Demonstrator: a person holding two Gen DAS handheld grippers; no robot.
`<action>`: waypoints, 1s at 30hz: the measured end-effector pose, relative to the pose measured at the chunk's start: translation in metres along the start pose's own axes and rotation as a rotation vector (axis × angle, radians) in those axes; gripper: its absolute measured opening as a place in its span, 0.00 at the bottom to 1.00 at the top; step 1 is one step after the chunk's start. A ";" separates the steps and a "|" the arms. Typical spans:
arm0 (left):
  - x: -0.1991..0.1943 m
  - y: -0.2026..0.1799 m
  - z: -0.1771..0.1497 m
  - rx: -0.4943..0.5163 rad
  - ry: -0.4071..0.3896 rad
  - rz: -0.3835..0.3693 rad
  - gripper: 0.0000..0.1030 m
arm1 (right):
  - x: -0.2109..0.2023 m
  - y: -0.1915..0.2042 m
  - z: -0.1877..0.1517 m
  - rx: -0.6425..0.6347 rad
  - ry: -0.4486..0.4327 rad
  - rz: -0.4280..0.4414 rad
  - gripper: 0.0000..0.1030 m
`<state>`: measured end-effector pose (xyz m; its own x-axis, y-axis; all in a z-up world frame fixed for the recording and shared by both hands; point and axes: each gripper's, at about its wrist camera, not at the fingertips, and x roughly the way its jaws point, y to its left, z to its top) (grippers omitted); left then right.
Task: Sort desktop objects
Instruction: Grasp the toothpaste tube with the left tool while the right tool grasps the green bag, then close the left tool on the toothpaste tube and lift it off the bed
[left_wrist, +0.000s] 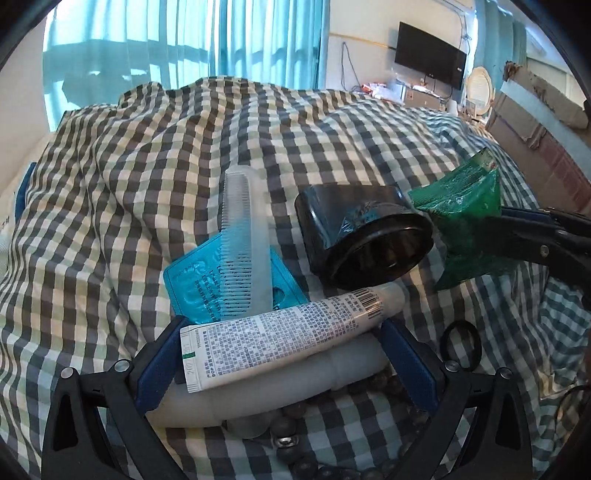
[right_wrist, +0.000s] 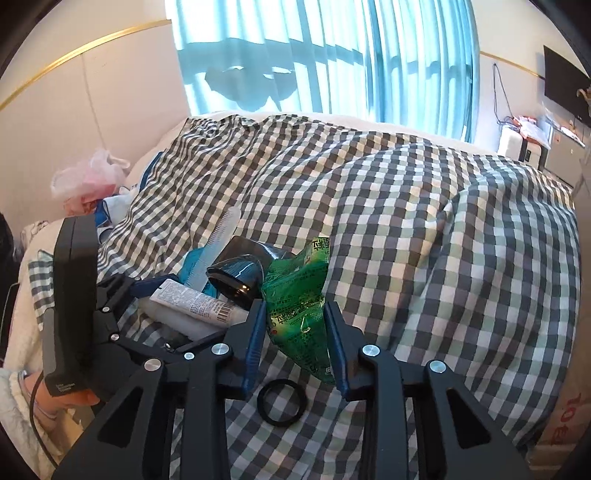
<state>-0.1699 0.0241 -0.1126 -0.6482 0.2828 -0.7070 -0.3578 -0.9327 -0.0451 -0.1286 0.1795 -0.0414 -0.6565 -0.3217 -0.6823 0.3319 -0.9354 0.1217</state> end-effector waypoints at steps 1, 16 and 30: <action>-0.001 0.000 0.000 0.000 -0.005 -0.005 0.95 | 0.000 -0.001 0.000 0.004 0.001 0.001 0.30; -0.029 -0.038 -0.011 0.147 0.035 -0.108 0.68 | -0.005 -0.015 -0.002 0.041 0.005 -0.021 0.30; -0.020 -0.040 -0.005 0.198 0.035 -0.127 0.74 | -0.004 -0.021 -0.003 0.071 0.008 -0.006 0.30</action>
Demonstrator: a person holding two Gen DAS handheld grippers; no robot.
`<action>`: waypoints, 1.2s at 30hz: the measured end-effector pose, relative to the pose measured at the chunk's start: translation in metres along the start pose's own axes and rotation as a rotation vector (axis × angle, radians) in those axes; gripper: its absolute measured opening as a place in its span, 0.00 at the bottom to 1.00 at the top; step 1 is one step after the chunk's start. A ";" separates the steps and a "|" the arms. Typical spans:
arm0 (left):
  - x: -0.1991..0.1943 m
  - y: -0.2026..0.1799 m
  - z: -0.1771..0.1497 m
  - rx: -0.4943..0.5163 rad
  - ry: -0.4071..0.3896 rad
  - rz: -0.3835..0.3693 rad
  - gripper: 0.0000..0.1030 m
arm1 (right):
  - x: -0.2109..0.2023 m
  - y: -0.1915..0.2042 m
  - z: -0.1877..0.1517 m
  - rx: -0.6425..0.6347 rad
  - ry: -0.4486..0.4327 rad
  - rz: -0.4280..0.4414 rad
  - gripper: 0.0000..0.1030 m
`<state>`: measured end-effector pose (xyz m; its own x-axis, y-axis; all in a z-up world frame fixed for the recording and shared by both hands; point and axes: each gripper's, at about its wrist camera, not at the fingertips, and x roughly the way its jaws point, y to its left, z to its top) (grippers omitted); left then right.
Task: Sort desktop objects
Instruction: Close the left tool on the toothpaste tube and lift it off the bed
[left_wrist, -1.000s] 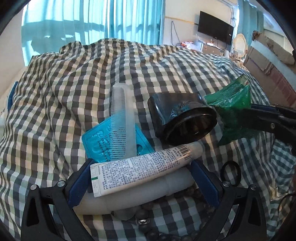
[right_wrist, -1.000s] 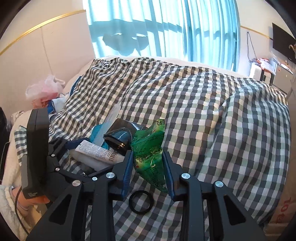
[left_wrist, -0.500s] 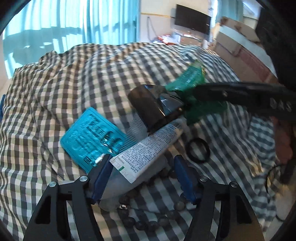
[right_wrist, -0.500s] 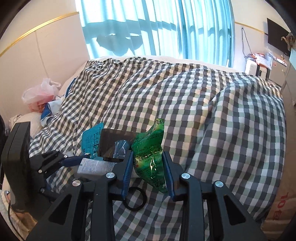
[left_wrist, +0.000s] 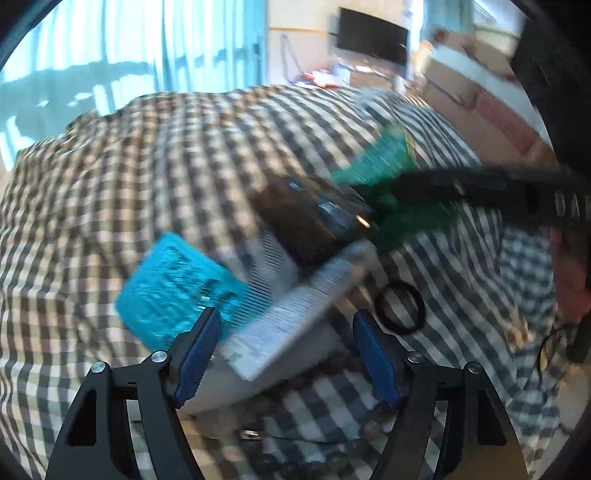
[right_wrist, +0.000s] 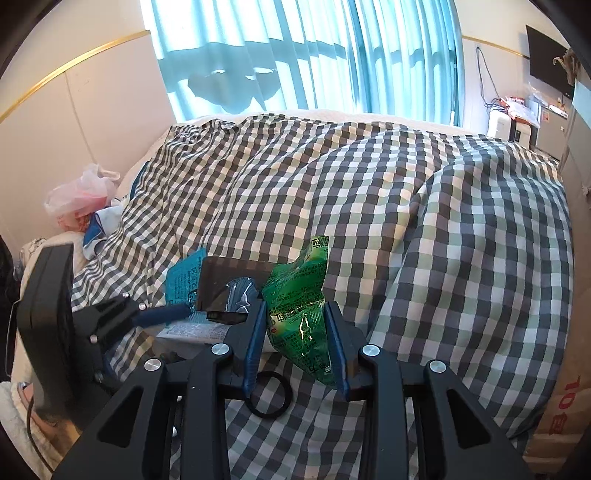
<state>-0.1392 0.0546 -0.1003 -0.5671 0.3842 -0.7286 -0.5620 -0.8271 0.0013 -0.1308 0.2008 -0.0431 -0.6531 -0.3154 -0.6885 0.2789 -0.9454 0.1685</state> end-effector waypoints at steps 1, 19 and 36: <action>0.000 -0.004 -0.001 0.025 0.008 0.009 0.73 | 0.000 0.000 0.000 -0.002 0.001 -0.002 0.30; -0.005 -0.036 0.012 0.116 0.063 0.060 0.39 | -0.011 -0.008 0.003 0.006 -0.007 -0.010 0.29; -0.061 -0.035 0.011 -0.103 -0.037 -0.016 0.10 | -0.086 0.003 -0.005 0.020 -0.049 -0.067 0.29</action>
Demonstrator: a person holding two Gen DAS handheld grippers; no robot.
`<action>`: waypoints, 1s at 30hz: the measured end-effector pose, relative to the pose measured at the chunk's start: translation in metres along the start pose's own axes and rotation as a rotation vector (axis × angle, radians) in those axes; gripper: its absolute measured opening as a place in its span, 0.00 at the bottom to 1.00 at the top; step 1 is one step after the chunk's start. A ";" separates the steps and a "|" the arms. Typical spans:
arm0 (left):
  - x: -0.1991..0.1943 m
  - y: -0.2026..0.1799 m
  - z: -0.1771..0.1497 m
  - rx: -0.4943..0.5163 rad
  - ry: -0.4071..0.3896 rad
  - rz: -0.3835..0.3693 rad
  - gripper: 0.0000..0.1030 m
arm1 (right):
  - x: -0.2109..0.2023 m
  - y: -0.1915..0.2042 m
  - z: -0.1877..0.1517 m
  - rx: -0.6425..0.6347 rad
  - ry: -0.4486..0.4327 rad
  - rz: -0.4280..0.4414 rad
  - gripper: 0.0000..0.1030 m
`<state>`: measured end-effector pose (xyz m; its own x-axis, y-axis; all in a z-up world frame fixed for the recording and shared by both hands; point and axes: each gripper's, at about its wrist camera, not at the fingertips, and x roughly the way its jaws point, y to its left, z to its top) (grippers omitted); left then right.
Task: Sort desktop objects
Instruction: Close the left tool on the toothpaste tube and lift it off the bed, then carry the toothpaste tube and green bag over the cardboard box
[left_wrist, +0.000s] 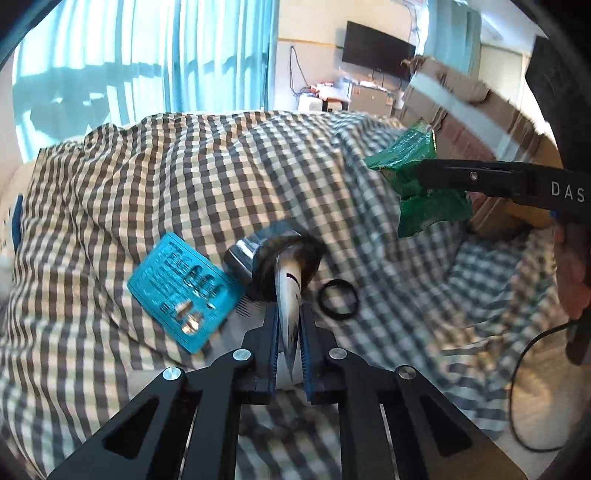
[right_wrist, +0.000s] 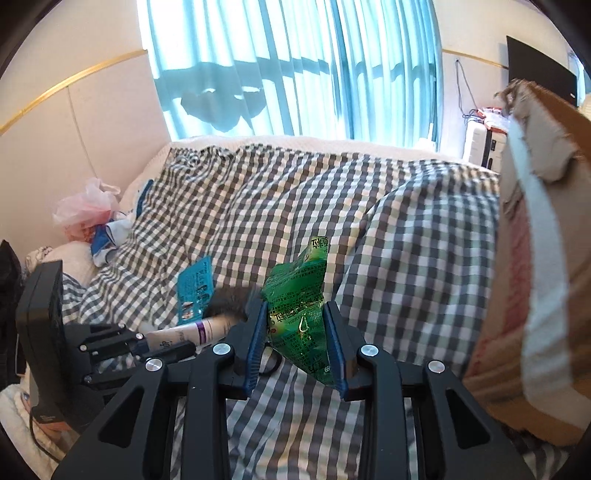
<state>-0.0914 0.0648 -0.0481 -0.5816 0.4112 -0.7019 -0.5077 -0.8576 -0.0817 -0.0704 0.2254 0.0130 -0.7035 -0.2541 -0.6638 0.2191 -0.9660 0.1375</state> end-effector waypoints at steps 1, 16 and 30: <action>-0.007 -0.001 -0.004 -0.005 0.006 -0.008 0.10 | -0.006 0.000 -0.001 0.009 -0.005 0.001 0.29; 0.029 -0.038 -0.028 0.076 0.119 0.026 0.23 | -0.008 -0.010 -0.026 0.059 0.035 -0.014 0.29; 0.026 -0.024 -0.024 -0.101 -0.030 -0.016 0.19 | -0.006 -0.015 -0.027 0.086 0.049 -0.020 0.29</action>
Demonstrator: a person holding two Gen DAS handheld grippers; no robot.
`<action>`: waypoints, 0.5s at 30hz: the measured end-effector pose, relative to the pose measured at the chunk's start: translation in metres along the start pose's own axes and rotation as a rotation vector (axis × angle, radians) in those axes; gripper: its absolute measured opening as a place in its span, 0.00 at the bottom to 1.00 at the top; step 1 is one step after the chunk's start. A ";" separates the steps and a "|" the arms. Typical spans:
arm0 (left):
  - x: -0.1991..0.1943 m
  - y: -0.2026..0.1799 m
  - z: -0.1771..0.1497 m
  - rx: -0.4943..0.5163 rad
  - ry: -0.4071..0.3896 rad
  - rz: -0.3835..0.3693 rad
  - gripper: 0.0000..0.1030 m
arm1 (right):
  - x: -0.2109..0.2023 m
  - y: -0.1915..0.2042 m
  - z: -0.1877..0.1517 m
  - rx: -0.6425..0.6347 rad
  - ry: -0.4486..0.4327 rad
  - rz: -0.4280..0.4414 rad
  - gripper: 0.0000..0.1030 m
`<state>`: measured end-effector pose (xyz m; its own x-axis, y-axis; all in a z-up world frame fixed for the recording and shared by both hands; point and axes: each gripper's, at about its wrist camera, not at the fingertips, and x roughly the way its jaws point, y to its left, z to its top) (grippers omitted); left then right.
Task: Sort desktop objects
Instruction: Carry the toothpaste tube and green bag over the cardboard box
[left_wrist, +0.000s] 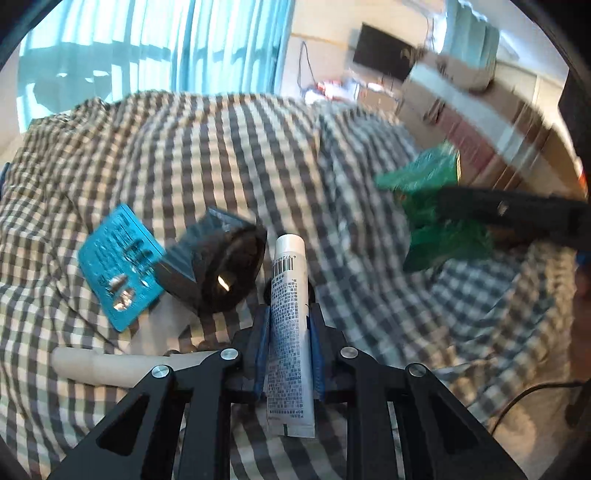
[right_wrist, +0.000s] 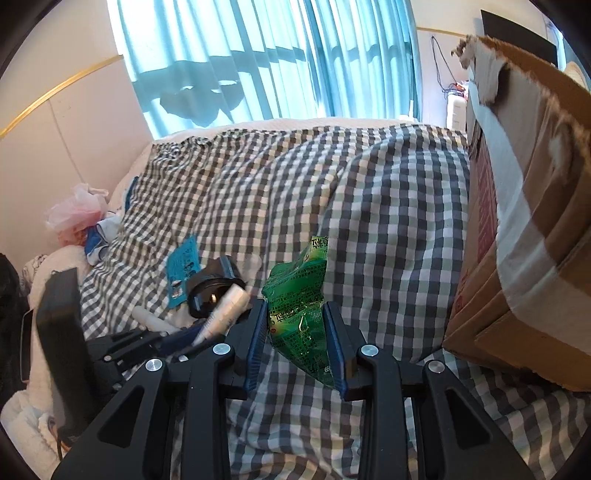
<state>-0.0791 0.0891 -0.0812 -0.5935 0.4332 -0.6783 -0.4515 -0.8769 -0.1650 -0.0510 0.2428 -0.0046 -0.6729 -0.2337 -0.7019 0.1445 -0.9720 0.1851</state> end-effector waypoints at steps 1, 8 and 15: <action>-0.009 0.000 0.002 -0.010 -0.019 -0.006 0.19 | -0.005 0.003 0.001 -0.004 -0.005 0.002 0.29; -0.069 -0.013 0.017 -0.056 -0.144 0.070 0.19 | -0.054 0.021 0.014 -0.043 -0.078 0.003 0.29; -0.126 -0.045 0.049 -0.054 -0.227 0.114 0.19 | -0.125 0.034 0.039 -0.111 -0.180 -0.049 0.29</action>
<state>-0.0166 0.0839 0.0466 -0.7757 0.3616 -0.5172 -0.3407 -0.9298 -0.1391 0.0094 0.2401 0.1164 -0.7982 -0.1880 -0.5723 0.1811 -0.9810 0.0698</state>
